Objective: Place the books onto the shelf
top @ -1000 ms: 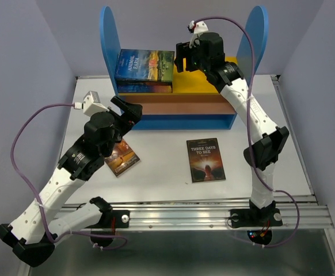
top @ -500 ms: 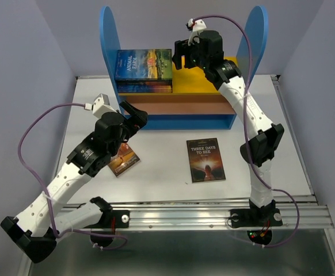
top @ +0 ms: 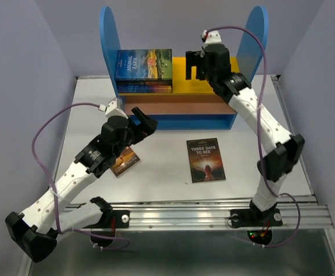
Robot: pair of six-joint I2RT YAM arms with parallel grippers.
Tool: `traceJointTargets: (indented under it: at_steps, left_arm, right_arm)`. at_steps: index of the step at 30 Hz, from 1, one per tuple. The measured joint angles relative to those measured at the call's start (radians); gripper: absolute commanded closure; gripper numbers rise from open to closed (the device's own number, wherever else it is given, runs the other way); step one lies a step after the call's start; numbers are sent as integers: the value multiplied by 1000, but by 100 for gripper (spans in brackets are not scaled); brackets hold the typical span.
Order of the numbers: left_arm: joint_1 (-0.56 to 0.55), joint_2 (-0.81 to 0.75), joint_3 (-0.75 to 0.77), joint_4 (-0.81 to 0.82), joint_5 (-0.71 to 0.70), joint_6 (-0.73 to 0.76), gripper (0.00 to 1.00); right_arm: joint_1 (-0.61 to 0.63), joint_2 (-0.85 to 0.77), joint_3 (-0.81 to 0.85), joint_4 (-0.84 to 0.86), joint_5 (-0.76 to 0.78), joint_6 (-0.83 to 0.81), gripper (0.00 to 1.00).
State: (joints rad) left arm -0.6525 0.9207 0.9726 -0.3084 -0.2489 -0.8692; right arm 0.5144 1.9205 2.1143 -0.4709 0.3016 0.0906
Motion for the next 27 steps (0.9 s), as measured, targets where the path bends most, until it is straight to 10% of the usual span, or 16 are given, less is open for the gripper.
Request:
traceJointTargets:
  at_steps: [12, 27]
  left_arm:
    - [-55, 248, -226, 238, 346, 11, 1]
    - [-159, 752, -152, 531, 546, -1, 15]
  right_arm:
    - [3, -816, -945, -40, 193, 301, 0]
    - [-10, -876, -1486, -61, -6, 566, 0]
